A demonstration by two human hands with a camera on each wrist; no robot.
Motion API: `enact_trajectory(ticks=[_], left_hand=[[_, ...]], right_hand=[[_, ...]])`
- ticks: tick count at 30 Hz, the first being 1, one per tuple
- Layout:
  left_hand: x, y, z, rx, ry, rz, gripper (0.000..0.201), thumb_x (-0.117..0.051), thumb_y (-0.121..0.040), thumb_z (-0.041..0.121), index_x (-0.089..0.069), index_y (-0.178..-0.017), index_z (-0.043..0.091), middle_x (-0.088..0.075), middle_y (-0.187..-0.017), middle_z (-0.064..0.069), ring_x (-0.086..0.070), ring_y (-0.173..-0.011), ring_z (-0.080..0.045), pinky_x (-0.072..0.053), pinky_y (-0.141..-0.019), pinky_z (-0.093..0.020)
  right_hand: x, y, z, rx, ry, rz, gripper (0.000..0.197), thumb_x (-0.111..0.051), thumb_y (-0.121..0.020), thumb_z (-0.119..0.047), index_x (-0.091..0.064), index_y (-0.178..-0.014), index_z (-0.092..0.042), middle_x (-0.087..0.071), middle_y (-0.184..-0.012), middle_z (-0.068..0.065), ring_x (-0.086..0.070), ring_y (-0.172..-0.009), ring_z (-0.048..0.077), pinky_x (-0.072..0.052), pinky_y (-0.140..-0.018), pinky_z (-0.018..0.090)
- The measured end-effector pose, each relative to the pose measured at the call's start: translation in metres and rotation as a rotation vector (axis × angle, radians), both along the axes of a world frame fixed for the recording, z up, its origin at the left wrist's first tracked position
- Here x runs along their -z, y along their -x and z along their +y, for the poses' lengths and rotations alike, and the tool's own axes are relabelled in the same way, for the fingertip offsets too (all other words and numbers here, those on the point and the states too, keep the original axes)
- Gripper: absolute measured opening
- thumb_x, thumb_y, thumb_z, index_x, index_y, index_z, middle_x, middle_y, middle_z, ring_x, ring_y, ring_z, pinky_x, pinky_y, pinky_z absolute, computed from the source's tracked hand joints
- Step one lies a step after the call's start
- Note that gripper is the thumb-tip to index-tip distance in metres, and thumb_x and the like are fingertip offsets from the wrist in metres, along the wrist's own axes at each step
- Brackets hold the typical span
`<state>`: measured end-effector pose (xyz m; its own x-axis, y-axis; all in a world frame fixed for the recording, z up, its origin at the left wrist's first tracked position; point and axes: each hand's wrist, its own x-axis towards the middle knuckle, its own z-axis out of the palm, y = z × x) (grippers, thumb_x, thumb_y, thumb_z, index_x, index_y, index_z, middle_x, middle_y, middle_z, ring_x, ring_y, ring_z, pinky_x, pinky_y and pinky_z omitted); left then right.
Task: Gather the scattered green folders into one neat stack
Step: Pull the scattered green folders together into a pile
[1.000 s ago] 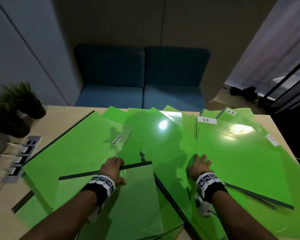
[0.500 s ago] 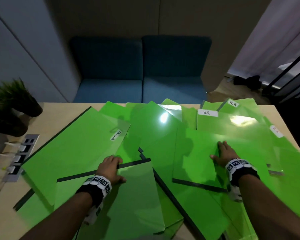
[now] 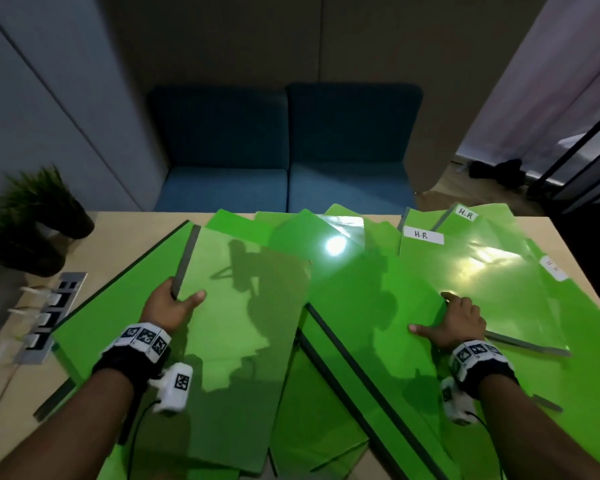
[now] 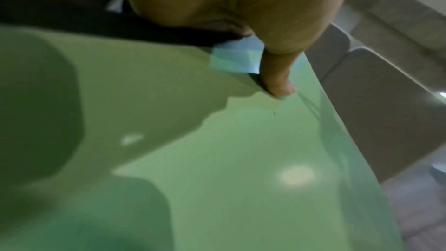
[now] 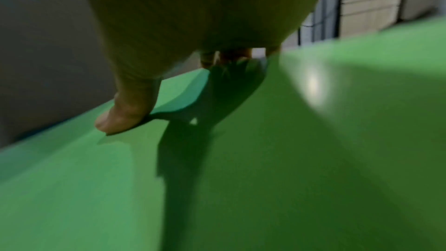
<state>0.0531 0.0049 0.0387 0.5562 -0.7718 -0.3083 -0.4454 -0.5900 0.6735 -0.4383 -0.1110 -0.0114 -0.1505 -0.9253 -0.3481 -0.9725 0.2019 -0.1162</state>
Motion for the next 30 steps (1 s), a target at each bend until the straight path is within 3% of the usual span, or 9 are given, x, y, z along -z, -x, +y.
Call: enact_trajectory(ticks=[3,6,8,11,15,20,24,26,30], left_hand=[[0.006,0.005,0.014,-0.157,0.059,-0.01,0.035,-0.075,-0.081,0.029,-0.061,-0.101,0.004,-0.064,-0.091,-0.012,-0.062,-0.093,-0.035,-0.045,-0.077,-0.036],[-0.002,0.005,0.017,-0.25,0.121,-0.007,0.041,-0.074,-0.082,0.027,-0.06,-0.11,0.0,-0.064,-0.101,-0.014,-0.058,-0.093,-0.03,-0.045,-0.084,-0.039],[-0.011,0.0,0.014,-0.291,0.17,0.024,0.04,-0.072,-0.084,0.027,-0.06,-0.111,0.0,-0.063,-0.1,-0.015,-0.058,-0.093,-0.03,-0.043,-0.08,-0.035],[-0.022,0.004,0.004,-0.314,0.227,0.165,0.031,-0.07,-0.085,0.03,-0.059,-0.105,0.009,-0.062,-0.099,-0.009,-0.059,-0.098,-0.03,-0.046,-0.084,-0.039],[-0.024,0.048,-0.011,-0.274,0.282,0.381,0.031,-0.071,-0.083,0.033,-0.061,-0.107,0.016,-0.067,-0.101,-0.005,-0.062,-0.097,-0.028,-0.05,-0.088,-0.041],[-0.011,0.096,-0.017,-0.227,0.232,0.538,0.015,-0.063,-0.089,0.035,-0.063,-0.097,0.022,-0.068,-0.106,-0.012,-0.063,-0.107,-0.036,-0.048,-0.095,-0.053],[-0.007,0.121,-0.001,-0.283,0.23,0.686,0.059,-0.033,-0.095,0.053,-0.045,-0.137,0.013,-0.044,-0.145,-0.013,-0.037,-0.137,-0.036,-0.028,-0.113,-0.05],[-0.006,0.13,0.005,-0.28,0.225,0.671,0.064,-0.022,-0.099,0.052,-0.028,-0.149,0.013,-0.031,-0.154,-0.01,-0.027,-0.143,-0.032,-0.024,-0.115,-0.047],[0.003,0.136,0.002,-0.187,0.252,0.553,0.039,-0.04,-0.101,0.035,-0.044,-0.131,0.011,-0.057,-0.116,-0.004,-0.047,-0.127,-0.033,-0.039,-0.098,-0.042]], right_hand=[[-0.007,0.001,-0.007,0.193,0.087,-0.37,0.088,-0.081,-0.065,-0.054,-0.047,-0.134,-0.011,-0.053,-0.131,0.018,-0.054,-0.116,0.037,-0.046,-0.099,0.047],[-0.022,0.007,-0.017,0.266,0.105,-0.59,0.085,-0.077,-0.055,-0.062,-0.057,-0.121,-0.014,-0.065,-0.117,0.021,-0.064,-0.097,0.034,-0.052,-0.087,0.044],[-0.031,0.005,-0.023,0.305,0.156,-0.71,0.09,-0.075,-0.052,-0.068,-0.056,-0.123,-0.015,-0.062,-0.123,0.019,-0.062,-0.102,0.035,-0.05,-0.086,0.044],[-0.057,-0.025,-0.023,0.413,0.196,-0.908,0.075,-0.07,-0.082,-0.047,-0.039,-0.143,-0.017,-0.045,-0.145,0.015,-0.049,-0.124,0.04,-0.044,-0.094,0.06],[-0.062,-0.083,-0.019,0.348,0.187,-0.91,0.078,-0.064,-0.089,-0.039,-0.029,-0.148,-0.005,-0.033,-0.153,0.017,-0.036,-0.137,0.036,-0.033,-0.11,0.049],[-0.055,-0.131,0.001,0.244,0.055,-0.909,0.084,-0.066,-0.086,-0.042,-0.026,-0.149,-0.005,-0.029,-0.155,0.016,-0.032,-0.14,0.034,-0.029,-0.112,0.044],[-0.041,-0.146,0.028,0.269,-0.048,-0.902,0.081,-0.063,-0.089,-0.041,-0.023,-0.151,-0.009,-0.026,-0.157,0.014,-0.031,-0.141,0.035,-0.033,-0.109,0.046],[-0.036,-0.149,0.04,0.297,-0.062,-0.905,0.08,-0.063,-0.089,-0.041,-0.022,-0.151,-0.011,-0.026,-0.157,0.014,-0.031,-0.14,0.035,-0.034,-0.108,0.046],[-0.036,-0.136,0.043,0.243,-0.015,-0.881,0.081,-0.061,-0.088,-0.044,-0.024,-0.15,-0.007,-0.029,-0.155,0.018,-0.034,-0.138,0.037,-0.034,-0.108,0.048]])
